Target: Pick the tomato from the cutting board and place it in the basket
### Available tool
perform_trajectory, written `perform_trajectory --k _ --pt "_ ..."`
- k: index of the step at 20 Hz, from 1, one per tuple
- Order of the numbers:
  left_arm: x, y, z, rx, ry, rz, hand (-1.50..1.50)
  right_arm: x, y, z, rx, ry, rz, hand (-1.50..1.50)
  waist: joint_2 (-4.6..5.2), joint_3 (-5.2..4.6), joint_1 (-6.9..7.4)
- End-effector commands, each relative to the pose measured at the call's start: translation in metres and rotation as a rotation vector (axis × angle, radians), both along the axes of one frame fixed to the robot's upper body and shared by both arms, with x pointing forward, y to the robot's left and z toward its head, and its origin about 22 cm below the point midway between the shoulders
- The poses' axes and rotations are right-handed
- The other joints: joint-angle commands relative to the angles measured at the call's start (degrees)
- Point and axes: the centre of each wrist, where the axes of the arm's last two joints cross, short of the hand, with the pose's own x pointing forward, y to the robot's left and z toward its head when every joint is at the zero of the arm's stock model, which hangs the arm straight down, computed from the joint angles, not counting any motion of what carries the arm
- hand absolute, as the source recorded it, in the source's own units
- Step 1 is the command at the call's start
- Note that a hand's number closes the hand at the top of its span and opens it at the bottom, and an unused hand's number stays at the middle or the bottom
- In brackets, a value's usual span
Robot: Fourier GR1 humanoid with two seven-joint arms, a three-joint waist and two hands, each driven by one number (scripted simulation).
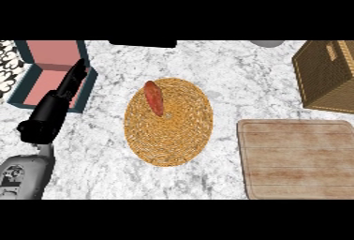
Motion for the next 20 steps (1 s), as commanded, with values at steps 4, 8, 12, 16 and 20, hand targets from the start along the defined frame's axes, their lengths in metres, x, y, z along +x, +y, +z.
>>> perform_trajectory --k 4,8,12,16,20 --pt "0.009 -0.005 0.007 -0.002 -0.014 -0.013 0.0 0.018 0.019 0.037 -0.01 0.068 0.153 1.5 0.18 -0.23 1.25" --pt "0.006 -0.013 -0.001 0.016 -0.002 -0.003 0.0 0.042 0.04 0.048 0.001 0.13 0.199 1.5 -0.35 -0.33 0.23" --pt "0.012 -0.003 -0.002 -0.01 0.017 -0.009 0.0 0.064 0.055 0.035 0.001 0.209 0.211 1.5 -0.1 -0.3 -0.13" --pt "0.0 -0.007 -0.003 0.016 0.008 -0.004 0.0 0.073 0.07 0.05 -0.069 0.312 0.218 1.5 -0.49 -0.32 -0.03" --pt "0.008 -0.009 0.005 0.002 0.0 0.015 0.0 0.087 0.081 0.043 -0.107 0.39 0.205 1.5 -0.16 -0.31 -0.5"
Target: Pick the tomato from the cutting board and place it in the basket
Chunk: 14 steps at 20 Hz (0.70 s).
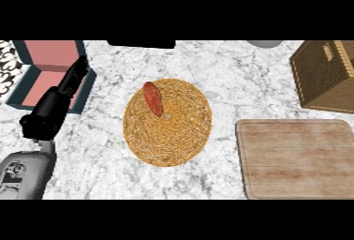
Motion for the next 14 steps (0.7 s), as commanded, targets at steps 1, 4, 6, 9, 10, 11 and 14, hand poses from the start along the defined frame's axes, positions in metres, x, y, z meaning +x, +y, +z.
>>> perform_trajectory --k 1,4,6,9,10,11,14 --pt "0.006 -0.003 0.005 -0.006 -0.012 0.015 0.0 0.008 0.008 0.004 -0.04 0.105 0.078 1.5 0.06 -0.01 -0.72" --pt "-0.001 0.007 -0.007 -0.005 0.005 0.006 0.0 0.014 0.016 -0.009 -0.193 0.101 0.057 1.5 0.12 0.0 -0.84" --pt "-0.004 0.003 -0.005 -0.002 -0.003 0.016 0.0 0.02 0.023 -0.013 -0.302 0.116 0.021 1.5 0.03 0.01 -0.52" --pt "-0.013 0.002 -0.004 -0.002 -0.004 0.006 0.0 0.013 0.013 -0.008 -0.374 0.091 -0.008 1.5 -0.06 0.03 -0.25" --pt "0.002 0.005 0.003 0.005 0.001 0.029 0.0 0.017 0.021 -0.001 -0.399 0.077 0.011 1.5 -0.02 -0.01 -1.19" --pt "-0.008 0.01 -0.002 0.006 -0.027 0.01 0.0 0.02 0.019 -0.019 -0.424 0.073 0.027 1.5 0.1 0.03 -0.52" --pt "-0.01 0.009 -0.007 0.0 0.002 0.014 0.0 0.024 0.018 -0.029 -0.413 0.148 0.068 -1.5 -0.03 0.02 -0.65"
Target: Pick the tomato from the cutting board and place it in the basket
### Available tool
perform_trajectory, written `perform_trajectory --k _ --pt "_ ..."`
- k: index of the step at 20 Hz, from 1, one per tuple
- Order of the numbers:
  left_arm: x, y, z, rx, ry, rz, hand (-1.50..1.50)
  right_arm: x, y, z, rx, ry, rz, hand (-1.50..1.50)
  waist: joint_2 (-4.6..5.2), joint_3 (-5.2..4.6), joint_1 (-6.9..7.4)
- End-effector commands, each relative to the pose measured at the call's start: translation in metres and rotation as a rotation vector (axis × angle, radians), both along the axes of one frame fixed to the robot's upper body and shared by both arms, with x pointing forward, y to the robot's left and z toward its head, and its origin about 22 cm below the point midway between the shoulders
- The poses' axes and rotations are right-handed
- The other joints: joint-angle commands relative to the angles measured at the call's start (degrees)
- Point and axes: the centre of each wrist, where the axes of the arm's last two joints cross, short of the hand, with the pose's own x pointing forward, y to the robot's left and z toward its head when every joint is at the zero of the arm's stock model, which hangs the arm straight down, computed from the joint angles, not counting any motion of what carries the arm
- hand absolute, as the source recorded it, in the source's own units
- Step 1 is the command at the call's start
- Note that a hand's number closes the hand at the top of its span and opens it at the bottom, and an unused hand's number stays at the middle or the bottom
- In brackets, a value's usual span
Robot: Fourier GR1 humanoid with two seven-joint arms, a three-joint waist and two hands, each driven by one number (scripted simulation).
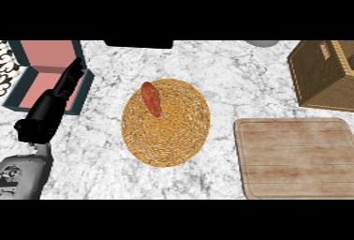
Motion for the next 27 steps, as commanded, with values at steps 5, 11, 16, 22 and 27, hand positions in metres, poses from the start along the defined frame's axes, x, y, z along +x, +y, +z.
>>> perform_trajectory --k 5,11,16,22,27 --pt "0.004 -0.007 0.007 0.0 0.01 0.008 0.0 0.013 0.012 0.009 0.079 0.114 0.102 -1.5 0.04 -0.01 0.27" --pt "-0.001 -0.002 0.007 -0.006 -0.006 0.021 0.0 0.016 0.005 -0.018 0.347 0.027 0.086 -1.5 -0.06 0.09 0.35" --pt "0.001 -0.009 -0.005 -0.005 0.013 0.008 0.0 -0.001 -0.014 0.006 0.652 -0.073 -0.031 -1.5 0.08 0.03 -0.49" --pt "0.006 -0.005 0.002 -0.007 -0.008 0.005 0.0 -0.03 -0.047 0.002 0.815 -0.188 -0.234 -1.5 1.18 0.25 0.41" --pt "0.005 -0.007 0.006 -0.01 -0.025 -0.015 0.0 -0.055 -0.07 -0.003 0.887 -0.261 -0.343 -1.5 1.46 0.42 0.61"
